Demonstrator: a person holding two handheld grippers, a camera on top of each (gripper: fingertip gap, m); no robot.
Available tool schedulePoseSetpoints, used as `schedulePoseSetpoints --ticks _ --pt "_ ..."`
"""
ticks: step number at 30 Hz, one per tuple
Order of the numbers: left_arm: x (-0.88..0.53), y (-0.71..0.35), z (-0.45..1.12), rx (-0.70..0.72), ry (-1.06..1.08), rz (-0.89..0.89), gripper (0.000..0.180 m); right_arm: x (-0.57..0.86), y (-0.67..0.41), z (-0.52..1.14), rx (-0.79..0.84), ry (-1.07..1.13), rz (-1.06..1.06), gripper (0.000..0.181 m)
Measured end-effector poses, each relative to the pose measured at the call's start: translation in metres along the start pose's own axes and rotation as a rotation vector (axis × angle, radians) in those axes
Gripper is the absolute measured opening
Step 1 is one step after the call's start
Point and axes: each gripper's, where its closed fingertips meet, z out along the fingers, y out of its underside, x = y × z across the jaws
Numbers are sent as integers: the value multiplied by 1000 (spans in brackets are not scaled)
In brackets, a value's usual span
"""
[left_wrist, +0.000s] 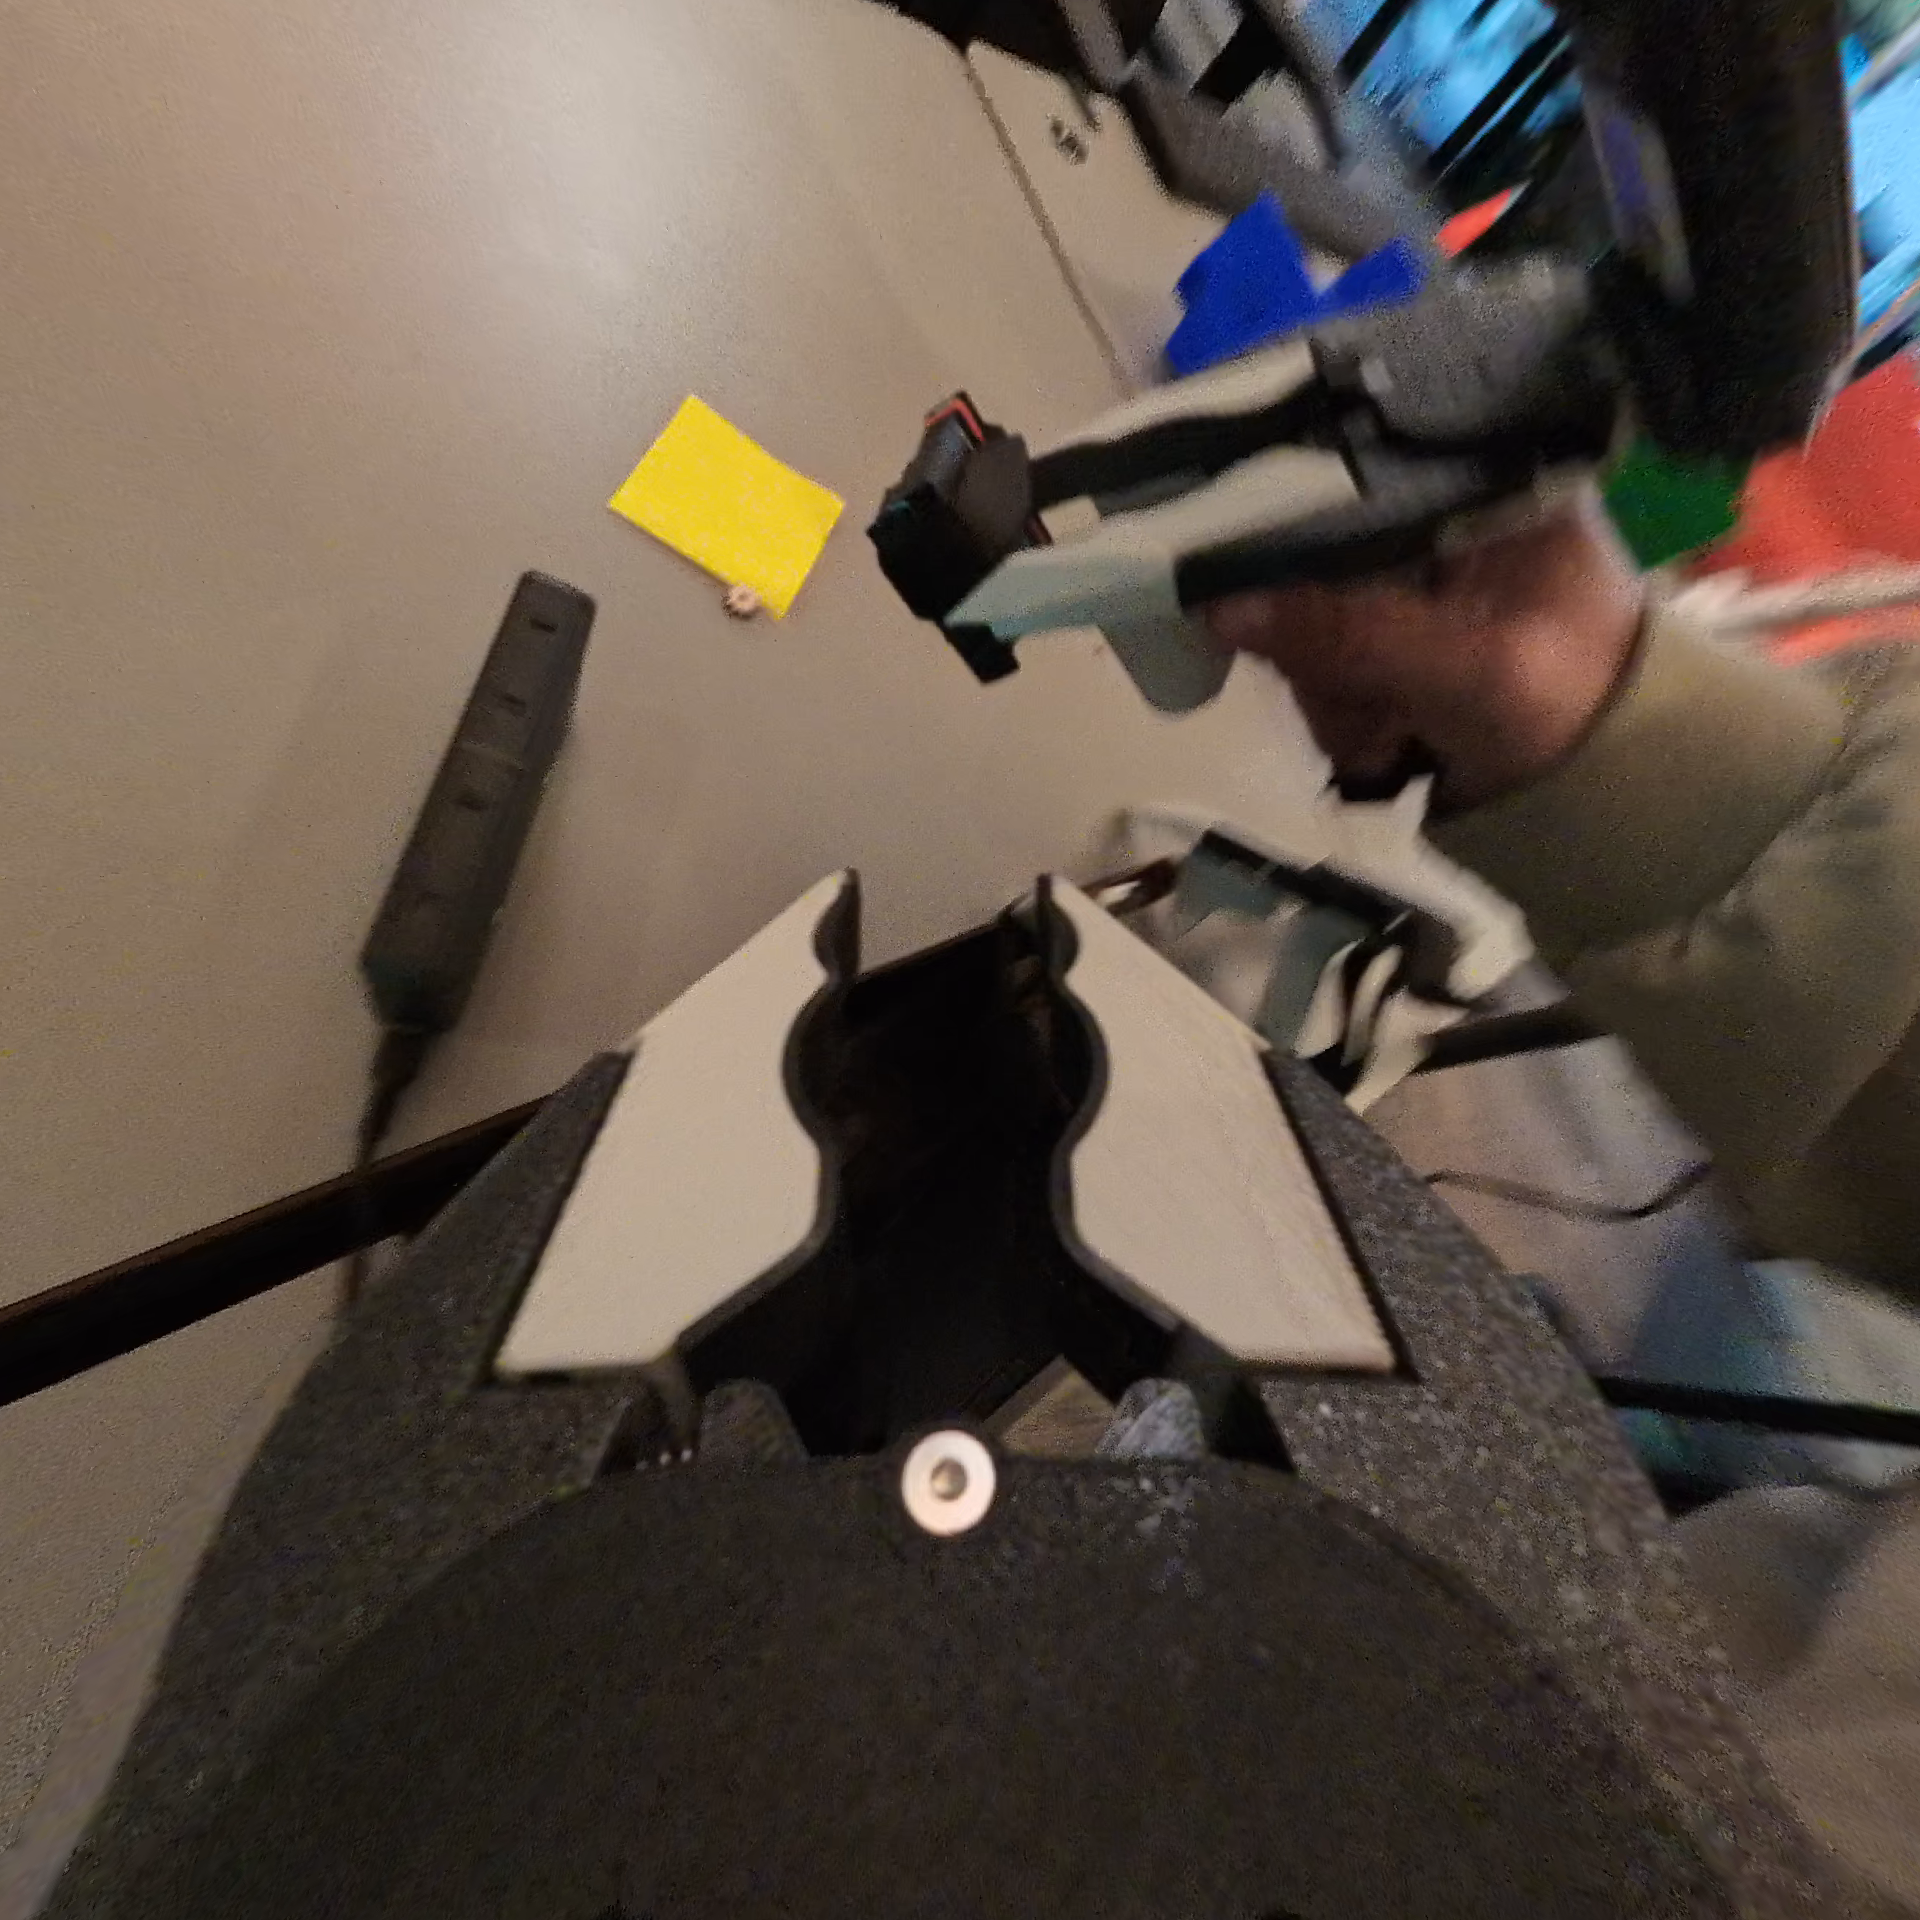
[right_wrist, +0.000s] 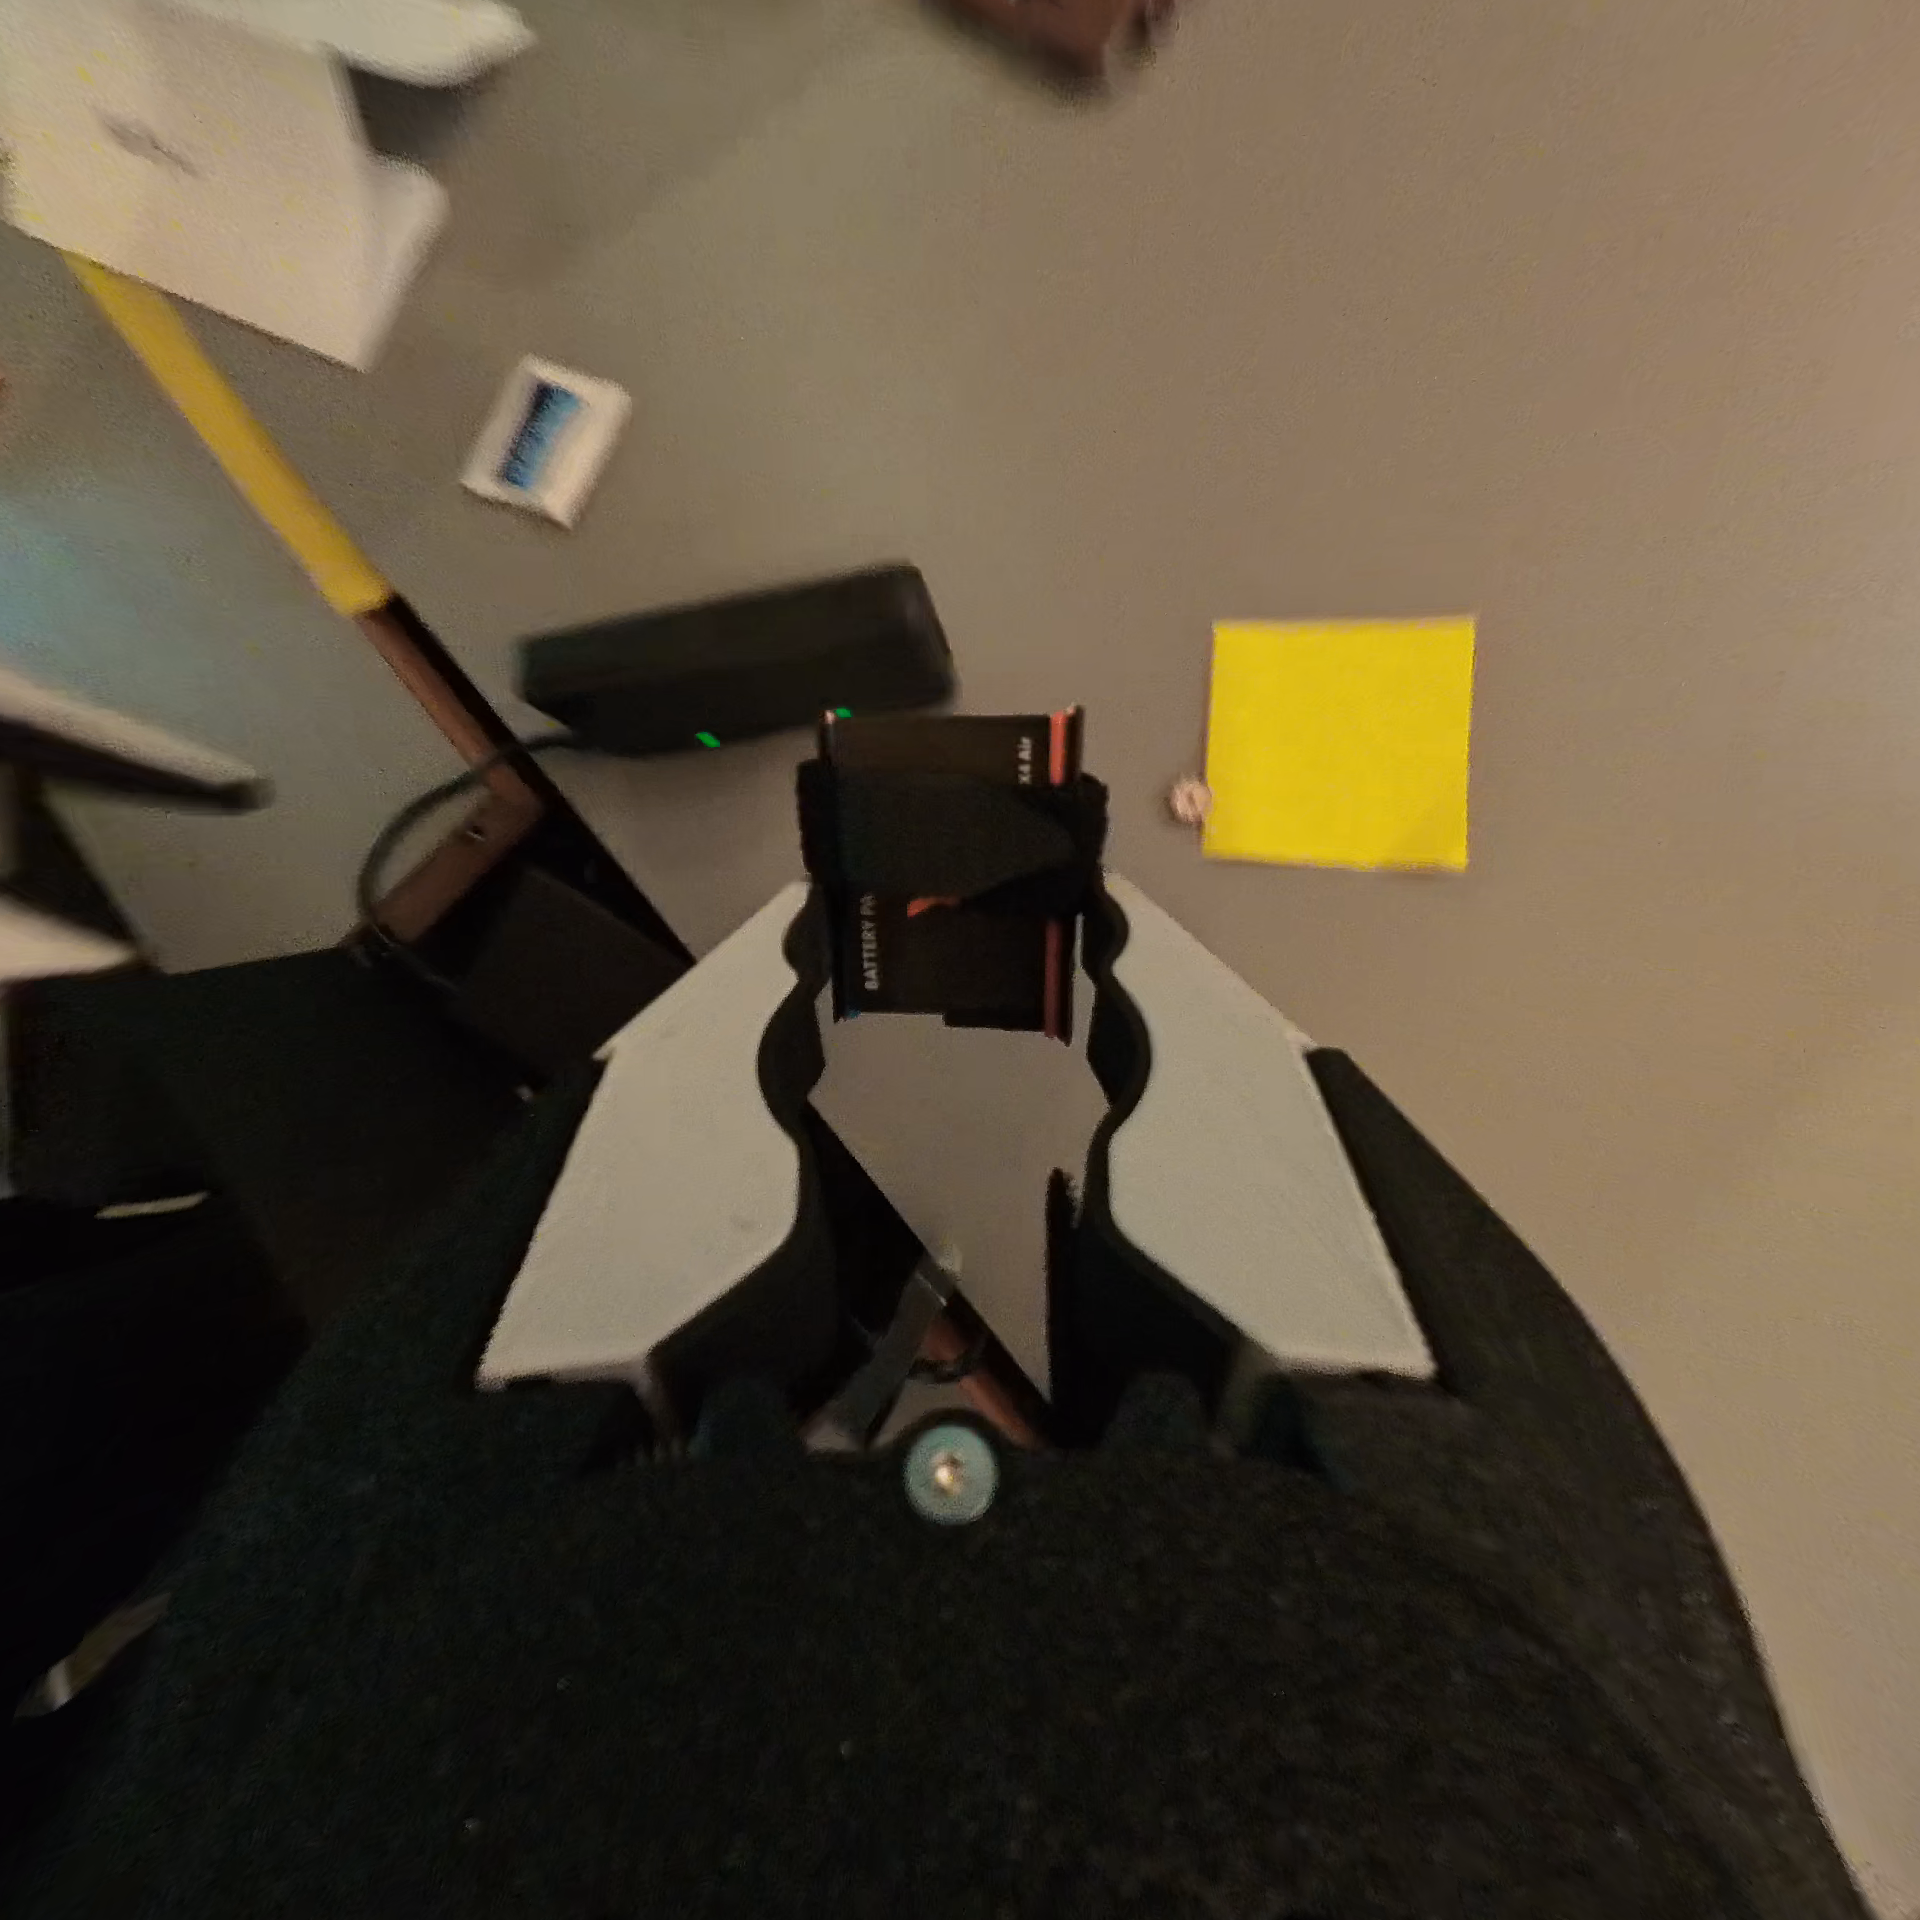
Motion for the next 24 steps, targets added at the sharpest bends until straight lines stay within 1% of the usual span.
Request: schedulePoseSetpoints --ticks 2,3,4,5,6,7,10,12,13,14,17,20,23,24 --pt "-2 -30 9 4 143 -213 60 -19 -24 -18 113 -29 -99 48" --pt "-2 -49 10 15 230 -297 67 -25 -33 -26 142 -6 -164 48" --pt "-1 -68 10 33 309 -344 67 -31 -41 -33 161 17 -222 48" --pt "0 -86 8 45 357 -349 66 -39 -47 -38 174 28 -268 48" --pt "1 -98 7 41 375 -314 62 -46 -51 -42 183 30 -304 48" --pt "4 -103 7 9 385 -251 52 -51 -54 -46 186 39 -335 48" --pt "15 -92 14 -165 400 -102 49 -63 -58 -52 176 74 -431 49" --pt "24 -85 13 -236 442 -77 42 -70 -58 -54 167 81 -471 49" --pt "28 -85 11 -245 465 -77 32 -72 -58 -55 158 92 -492 48" --pt "31 -84 10 -251 483 -79 29 -73 -58 -56 155 107 -517 48" --pt "35 -78 6 -286 524 -125 26 -79 -53 -58 130 100 -562 48" --pt "35 -68 6 -279 537 -125 23 -81 -46 -55 69 99 -622 49" --pt "31 -62 9 -246 556 -244 23 -81 -38 -51 6 33 -571 51" --pt "29 -60 9 -233 561 -284 23 -83 -38 -52 6 -5 -526 56"
